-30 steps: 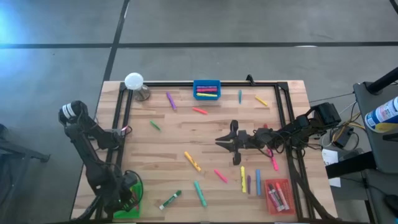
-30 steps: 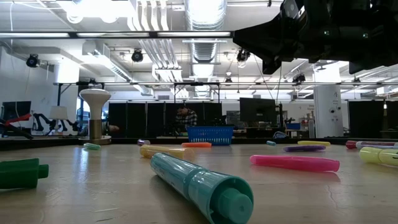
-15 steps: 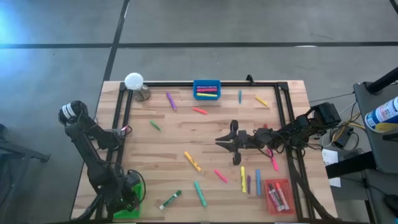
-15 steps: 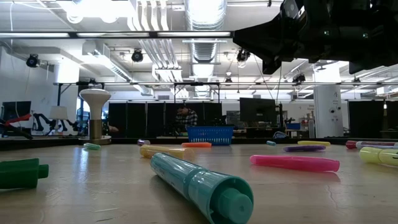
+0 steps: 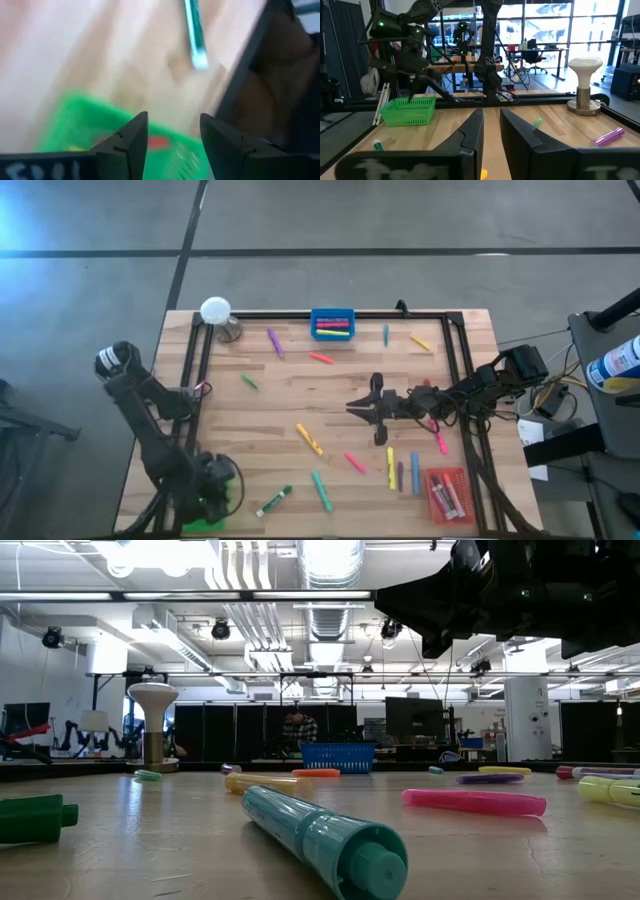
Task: Pick & Place Markers
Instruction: Put the right yellow highlighter into the blue bin
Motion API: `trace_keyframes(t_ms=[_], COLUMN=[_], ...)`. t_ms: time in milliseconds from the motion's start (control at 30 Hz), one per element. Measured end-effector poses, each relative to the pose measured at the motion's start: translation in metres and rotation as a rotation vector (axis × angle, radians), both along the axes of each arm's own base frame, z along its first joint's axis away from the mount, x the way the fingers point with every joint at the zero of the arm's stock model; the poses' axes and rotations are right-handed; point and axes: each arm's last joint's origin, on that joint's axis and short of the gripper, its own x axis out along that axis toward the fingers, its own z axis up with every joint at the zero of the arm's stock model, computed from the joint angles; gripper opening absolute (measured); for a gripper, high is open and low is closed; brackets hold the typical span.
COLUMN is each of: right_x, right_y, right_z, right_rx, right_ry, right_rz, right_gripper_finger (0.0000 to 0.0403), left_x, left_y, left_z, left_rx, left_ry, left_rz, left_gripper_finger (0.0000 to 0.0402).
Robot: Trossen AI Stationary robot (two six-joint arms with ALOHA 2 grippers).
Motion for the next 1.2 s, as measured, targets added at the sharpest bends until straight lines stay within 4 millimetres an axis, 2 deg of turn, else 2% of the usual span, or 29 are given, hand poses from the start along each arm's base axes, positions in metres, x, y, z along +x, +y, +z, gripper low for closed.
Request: trace_keyframes(t_ms=[267, 400, 467, 633, 767, 867, 1033, 1200], right_x=[0.000, 0.001, 0.001, 0.001, 0.001, 0.003, 0.003, 0.003], right_y=[0.000, 0.000, 0.000, 0.000, 0.000, 0.000, 0.000, 0.000], right_z=[0.000, 0.001, 0.001, 0.001, 0.002, 0.003, 0.004, 0.004], right_rx=[-0.007, -0.007, -0.007, -0.007, -0.006, -0.005, 0.004, 0.001], right_ry=[0.000, -0.004, -0.004, -0.004, -0.007, -0.013, -0.016, -0.013], right_rz=[-0.001, -0.001, -0.001, -0.001, -0.002, -0.002, -0.001, -0.001], right_gripper_finger=[0.0056, 0.0056, 0.0056, 0.0056, 0.0056, 0.0056, 0.0056, 0.0056], left_x=[0.046, 0.070, 0.080, 0.100, 0.114, 0.121, 0.127, 0.111], left_y=[0.039, 0.055, 0.061, 0.075, 0.106, 0.128, 0.155, 0.178], left_z=[0.003, 0.008, 0.011, 0.008, -0.007, -0.021, -0.036, -0.052], left_rx=[0.431, 0.539, 0.573, 0.622, 0.563, 0.611, 0.661, 0.604], left_ry=[-0.300, -0.419, -0.477, -0.577, -0.514, -0.500, -0.733, -1.030], left_rz=[-0.013, 0.067, 0.100, 0.095, 0.145, 0.127, 0.063, 0.005], left_gripper_finger=[0.0077, 0.0020, 0.0006, 0.0005, 0.0003, 0.0002, 0.0000, 0.0000])
